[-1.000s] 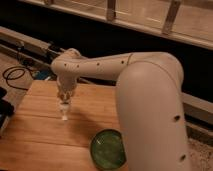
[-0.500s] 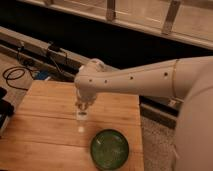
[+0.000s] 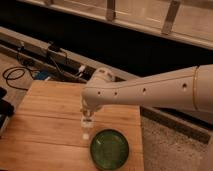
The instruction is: Place the bottle in the ceramic bowl
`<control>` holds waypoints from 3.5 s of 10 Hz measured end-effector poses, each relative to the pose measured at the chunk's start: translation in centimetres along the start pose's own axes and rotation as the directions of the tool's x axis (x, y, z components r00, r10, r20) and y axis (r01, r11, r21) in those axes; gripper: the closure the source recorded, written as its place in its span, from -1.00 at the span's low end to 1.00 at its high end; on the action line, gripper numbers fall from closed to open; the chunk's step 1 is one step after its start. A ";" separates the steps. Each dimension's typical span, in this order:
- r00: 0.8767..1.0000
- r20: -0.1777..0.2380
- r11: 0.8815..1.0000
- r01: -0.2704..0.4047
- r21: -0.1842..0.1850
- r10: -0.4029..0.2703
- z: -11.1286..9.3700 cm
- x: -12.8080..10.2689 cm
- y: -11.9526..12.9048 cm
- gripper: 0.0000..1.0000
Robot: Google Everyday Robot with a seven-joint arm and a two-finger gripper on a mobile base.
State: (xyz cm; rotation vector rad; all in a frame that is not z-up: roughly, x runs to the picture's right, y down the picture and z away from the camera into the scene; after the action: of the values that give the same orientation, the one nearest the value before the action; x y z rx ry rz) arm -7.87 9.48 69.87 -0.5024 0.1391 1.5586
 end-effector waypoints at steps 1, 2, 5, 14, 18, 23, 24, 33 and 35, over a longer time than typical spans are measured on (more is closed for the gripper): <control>1.000 0.000 1.000 -0.001 0.000 0.001 0.0 0.0 0.0 1.00; 1.000 0.000 1.000 0.000 0.000 0.000 0.0 0.0 0.0 1.00; 1.000 0.000 1.000 -0.028 -0.001 0.028 0.0 -0.5 -0.4 1.00; 0.944 0.099 0.948 -0.318 -0.001 0.316 -4.5 1.9 -13.0 1.00; 0.940 0.063 0.942 -0.333 -0.032 0.334 -1.2 5.2 -11.7 1.00; 0.942 0.046 0.943 -0.333 -0.032 0.334 -0.2 6.0 -11.4 1.00; 0.942 0.045 0.943 -0.332 -0.032 0.333 -0.1 6.0 -11.3 1.00; 0.941 0.044 0.942 -0.335 -0.032 0.336 -0.1 6.1 -11.4 -0.42; 0.941 0.044 0.942 -0.335 -0.032 0.336 -0.1 6.1 -11.4 -0.60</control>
State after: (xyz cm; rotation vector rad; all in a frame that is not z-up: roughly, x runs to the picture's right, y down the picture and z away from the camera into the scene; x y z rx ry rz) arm 3.44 15.76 69.87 -0.4759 0.1757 1.9077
